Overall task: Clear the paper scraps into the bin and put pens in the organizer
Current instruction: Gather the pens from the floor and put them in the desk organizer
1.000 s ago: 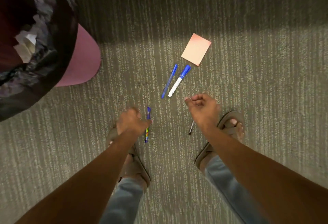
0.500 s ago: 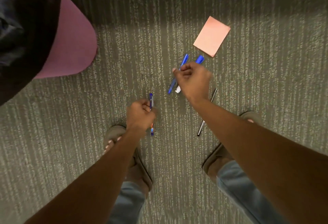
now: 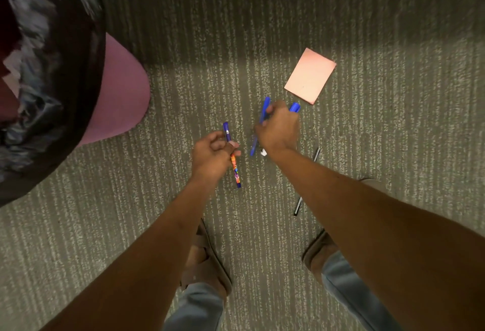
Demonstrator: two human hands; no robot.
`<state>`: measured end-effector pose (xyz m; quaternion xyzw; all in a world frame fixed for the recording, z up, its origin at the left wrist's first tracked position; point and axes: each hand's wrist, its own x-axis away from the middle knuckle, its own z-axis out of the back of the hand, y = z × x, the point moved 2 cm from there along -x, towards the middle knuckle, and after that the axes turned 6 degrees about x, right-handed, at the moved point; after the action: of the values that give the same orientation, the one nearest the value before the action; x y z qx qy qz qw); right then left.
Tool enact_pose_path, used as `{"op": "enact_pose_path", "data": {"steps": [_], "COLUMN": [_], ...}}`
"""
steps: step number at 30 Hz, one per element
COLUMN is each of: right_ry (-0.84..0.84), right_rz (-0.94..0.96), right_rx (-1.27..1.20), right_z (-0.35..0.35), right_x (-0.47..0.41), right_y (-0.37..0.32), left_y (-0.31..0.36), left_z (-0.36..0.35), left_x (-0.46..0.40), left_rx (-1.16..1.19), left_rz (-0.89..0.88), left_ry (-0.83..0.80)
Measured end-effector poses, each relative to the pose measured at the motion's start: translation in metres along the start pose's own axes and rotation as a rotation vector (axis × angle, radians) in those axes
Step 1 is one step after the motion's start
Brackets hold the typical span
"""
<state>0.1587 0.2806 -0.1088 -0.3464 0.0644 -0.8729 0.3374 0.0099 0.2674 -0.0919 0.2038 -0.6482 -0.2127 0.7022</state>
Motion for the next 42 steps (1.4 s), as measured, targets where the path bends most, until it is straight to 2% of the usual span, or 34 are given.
{"op": "enact_pose_path", "data": {"steps": [4, 7, 11, 21, 23, 25, 28, 30, 33, 35, 38, 42], "right_ry": [-0.283, -0.385, -0.418, -0.482, -0.483, -0.390, -0.002, 0.129, 0.071, 0.037, -0.028, -0.156], "right_rz": [0.053, 0.064, 0.071, 0.049, 0.035, -0.004, -0.102, -0.132, -0.105, -0.069, -0.061, -0.093], "right_rx": [-0.390, -0.535, -0.567, -0.566, -0.544, -0.444, -0.254, -0.155, 0.031, 0.065, -0.024, -0.271], "right_z": [0.003, 0.008, 0.016, 0.023, 0.024, 0.026, 0.035, 0.036, 0.028, 0.025, 0.036, 0.077], "right_x": [0.020, 0.034, 0.043, 0.057, 0.054, 0.046, 0.023, 0.006, -0.014, -0.021, -0.016, 0.015], "right_y": [0.003, 0.007, 0.009, 0.016, 0.018, 0.022, 0.035, 0.039, 0.036, 0.033, 0.036, 0.049], "left_y": [0.014, 0.024, 0.035, 0.044, 0.043, 0.041, 0.034, 0.030, 0.026, 0.026, 0.034, 0.057], "left_z": [-0.002, -0.002, -0.006, 0.000, -0.001, 0.000, 0.005, 0.008, 0.008, 0.005, -0.001, -0.013], "left_x": [0.003, 0.006, 0.010, 0.022, 0.021, 0.019, 0.014, 0.013, 0.015, 0.018, 0.027, 0.055], "left_rx": [-0.027, -0.050, -0.026, -0.127, -0.139, -0.115, -0.081, -0.112, -0.151, -0.147, -0.185, -0.219], "left_rz": [-0.018, -0.018, 0.006, -0.038, -0.050, -0.050, -0.025, -0.029, -0.040, -0.036, -0.037, -0.065], "left_ry": [-0.055, -0.120, -0.214, -0.289, -0.280, -0.239, -0.176, -0.148, -0.138, -0.142, -0.148, -0.153]}}
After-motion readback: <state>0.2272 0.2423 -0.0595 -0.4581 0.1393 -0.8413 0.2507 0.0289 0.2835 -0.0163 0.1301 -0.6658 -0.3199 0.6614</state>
